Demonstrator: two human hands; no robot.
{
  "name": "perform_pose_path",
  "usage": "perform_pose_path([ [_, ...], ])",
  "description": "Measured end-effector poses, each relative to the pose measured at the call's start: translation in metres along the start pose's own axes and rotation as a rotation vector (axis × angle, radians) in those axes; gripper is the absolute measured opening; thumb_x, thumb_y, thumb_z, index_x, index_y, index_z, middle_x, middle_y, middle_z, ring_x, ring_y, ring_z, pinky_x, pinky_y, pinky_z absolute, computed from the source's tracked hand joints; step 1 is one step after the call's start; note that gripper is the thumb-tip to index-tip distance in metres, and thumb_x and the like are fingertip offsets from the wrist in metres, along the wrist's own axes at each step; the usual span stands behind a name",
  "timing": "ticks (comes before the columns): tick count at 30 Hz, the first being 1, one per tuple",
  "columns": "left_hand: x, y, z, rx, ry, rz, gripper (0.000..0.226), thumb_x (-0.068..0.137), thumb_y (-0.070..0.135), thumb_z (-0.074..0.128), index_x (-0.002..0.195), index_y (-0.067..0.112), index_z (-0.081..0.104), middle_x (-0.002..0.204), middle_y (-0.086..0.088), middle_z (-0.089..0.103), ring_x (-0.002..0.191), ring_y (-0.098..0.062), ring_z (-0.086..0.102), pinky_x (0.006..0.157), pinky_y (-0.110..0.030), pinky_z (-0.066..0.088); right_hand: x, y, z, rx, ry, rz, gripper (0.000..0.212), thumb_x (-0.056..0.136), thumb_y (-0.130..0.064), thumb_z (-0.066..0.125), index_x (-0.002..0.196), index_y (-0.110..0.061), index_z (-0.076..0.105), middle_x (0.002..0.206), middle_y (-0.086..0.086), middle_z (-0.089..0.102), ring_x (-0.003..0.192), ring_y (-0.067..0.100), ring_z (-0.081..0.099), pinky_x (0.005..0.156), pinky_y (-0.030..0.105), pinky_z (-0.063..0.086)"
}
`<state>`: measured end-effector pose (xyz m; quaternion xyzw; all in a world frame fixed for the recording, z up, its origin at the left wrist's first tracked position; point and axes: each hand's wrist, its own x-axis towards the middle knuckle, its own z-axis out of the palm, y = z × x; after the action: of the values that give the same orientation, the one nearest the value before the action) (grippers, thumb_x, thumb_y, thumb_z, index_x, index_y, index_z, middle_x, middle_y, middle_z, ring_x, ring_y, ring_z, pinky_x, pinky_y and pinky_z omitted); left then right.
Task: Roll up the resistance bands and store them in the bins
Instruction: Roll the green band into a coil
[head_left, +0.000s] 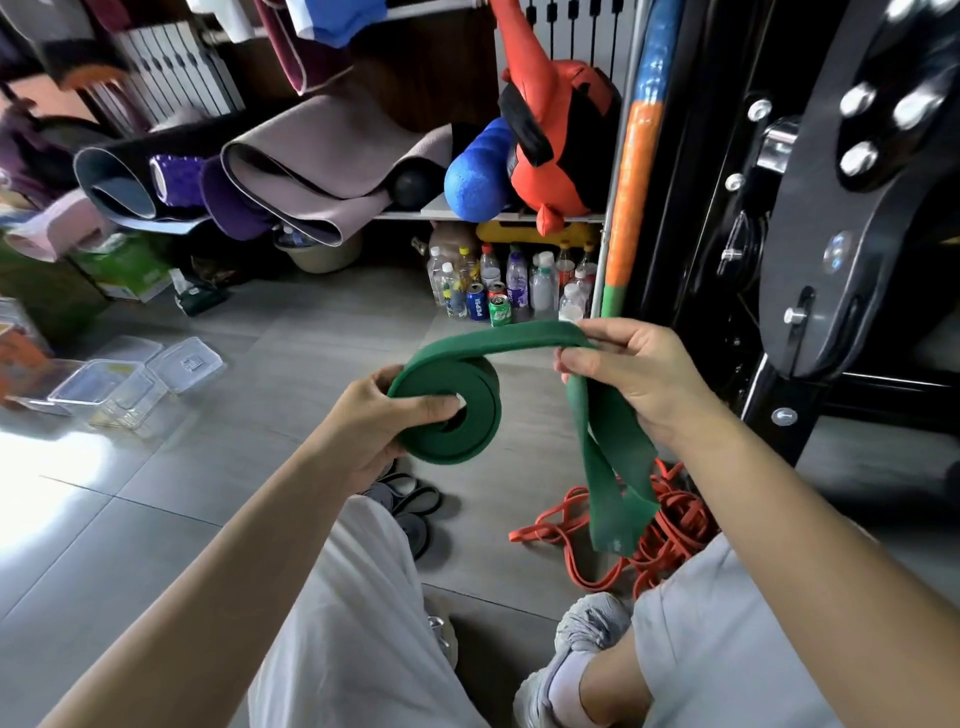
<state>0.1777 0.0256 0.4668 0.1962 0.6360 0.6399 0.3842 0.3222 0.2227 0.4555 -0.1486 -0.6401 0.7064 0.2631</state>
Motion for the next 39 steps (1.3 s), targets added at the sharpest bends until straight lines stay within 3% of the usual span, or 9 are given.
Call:
perform_pose_path([
  [3, 0.007, 0.003, 0.008, -0.141, 0.012, 0.080, 0.069, 0.029, 0.021, 0.095, 0.092, 0.007, 0.071, 0.093, -0.013, 0.071, 0.086, -0.028, 0.067, 0.082, -0.049, 0.053, -0.006, 0.009, 0.008, -0.024, -0.069, 0.032, 0.031, 0.071, 0.007, 0.072, 0.097, -0.010, 0.068, 0.081, -0.004, 0.074, 0.079, 0.008, 0.069, 0.073, 0.017, 0.052],
  [6, 0.010, 0.003, 0.026, -0.291, -0.009, 0.141, 0.046, 0.046, 0.010, 0.083, 0.091, 0.006, 0.072, 0.093, -0.013, 0.071, 0.087, -0.026, 0.068, 0.083, -0.043, 0.056, -0.009, 0.014, 0.017, -0.016, -0.102, 0.042, 0.035, 0.064, -0.003, 0.076, 0.095, -0.014, 0.067, 0.083, -0.004, 0.074, 0.082, 0.009, 0.069, 0.074, 0.019, 0.053],
  [11, 0.013, -0.007, 0.046, -0.408, -0.073, 0.185, 0.050, 0.062, 0.005, 0.082, 0.107, -0.001, 0.062, 0.102, -0.017, 0.067, 0.093, -0.029, 0.066, 0.076, -0.037, 0.056, -0.011, 0.018, 0.024, 0.117, -0.127, 0.024, 0.039, 0.059, -0.008, 0.074, 0.095, -0.017, 0.064, 0.083, -0.008, 0.074, 0.082, 0.006, 0.068, 0.075, 0.019, 0.054],
  [16, 0.007, -0.015, 0.049, -0.405, -0.079, 0.145, 0.049, 0.078, 0.004, 0.063, 0.124, -0.007, 0.050, 0.114, -0.022, 0.061, 0.103, -0.033, 0.061, 0.090, -0.044, 0.052, -0.012, 0.025, 0.032, 0.077, -0.080, -0.006, 0.037, 0.063, -0.011, 0.081, 0.097, -0.019, 0.067, 0.093, 0.000, 0.073, 0.089, 0.017, 0.068, 0.084, 0.034, 0.055],
  [19, -0.002, -0.004, 0.036, 0.000, -0.041, 0.181, 0.050, 0.074, 0.002, 0.072, 0.119, 0.005, 0.051, 0.114, -0.012, 0.063, 0.101, -0.022, 0.063, 0.084, -0.033, 0.055, -0.013, 0.026, 0.032, 0.013, -0.070, 0.000, 0.040, 0.059, -0.017, 0.081, 0.096, -0.017, 0.066, 0.095, 0.004, 0.072, 0.090, 0.021, 0.068, 0.088, 0.038, 0.054],
  [24, -0.008, 0.034, 0.021, 1.246, 0.017, 0.393, 0.110, 0.057, 0.035, 0.086, 0.145, 0.028, 0.021, 0.144, 0.001, 0.029, 0.132, -0.019, 0.028, 0.107, -0.039, 0.033, -0.011, 0.029, 0.034, -0.224, -0.202, 0.026, 0.043, 0.063, -0.001, 0.083, 0.099, -0.017, 0.066, 0.092, -0.002, 0.072, 0.084, 0.009, 0.068, 0.082, 0.027, 0.054],
  [28, -0.003, 0.046, 0.034, 1.597, -0.197, 0.179, 0.099, 0.061, 0.042, 0.082, 0.142, 0.031, 0.026, 0.133, 0.004, 0.048, 0.119, -0.020, 0.047, 0.097, -0.037, 0.042, -0.012, 0.029, 0.041, -0.446, -0.292, -0.008, 0.039, 0.060, -0.013, 0.086, 0.093, -0.026, 0.068, 0.090, -0.004, 0.073, 0.086, 0.014, 0.069, 0.085, 0.041, 0.055],
  [31, 0.002, 0.041, 0.040, 1.734, -0.276, 0.126, 0.062, 0.066, 0.045, 0.078, 0.116, 0.022, 0.050, 0.100, 0.003, 0.060, 0.089, -0.019, 0.054, 0.075, -0.030, 0.047, -0.013, 0.027, 0.038, -0.525, -0.319, -0.015, 0.040, 0.059, -0.024, 0.084, 0.094, -0.032, 0.066, 0.090, -0.006, 0.072, 0.087, 0.013, 0.068, 0.083, 0.045, 0.055],
  [39, 0.004, 0.027, 0.027, 1.099, -0.189, 0.256, 0.038, 0.061, 0.025, 0.085, 0.090, 0.025, 0.060, 0.079, 0.006, 0.065, 0.072, -0.013, 0.061, 0.062, -0.024, 0.050, -0.023, 0.031, 0.016, -0.301, -0.346, 0.059, 0.054, 0.069, -0.008, 0.081, 0.116, -0.018, 0.057, 0.112, 0.002, 0.066, 0.105, 0.016, 0.062, 0.094, 0.034, 0.050],
])
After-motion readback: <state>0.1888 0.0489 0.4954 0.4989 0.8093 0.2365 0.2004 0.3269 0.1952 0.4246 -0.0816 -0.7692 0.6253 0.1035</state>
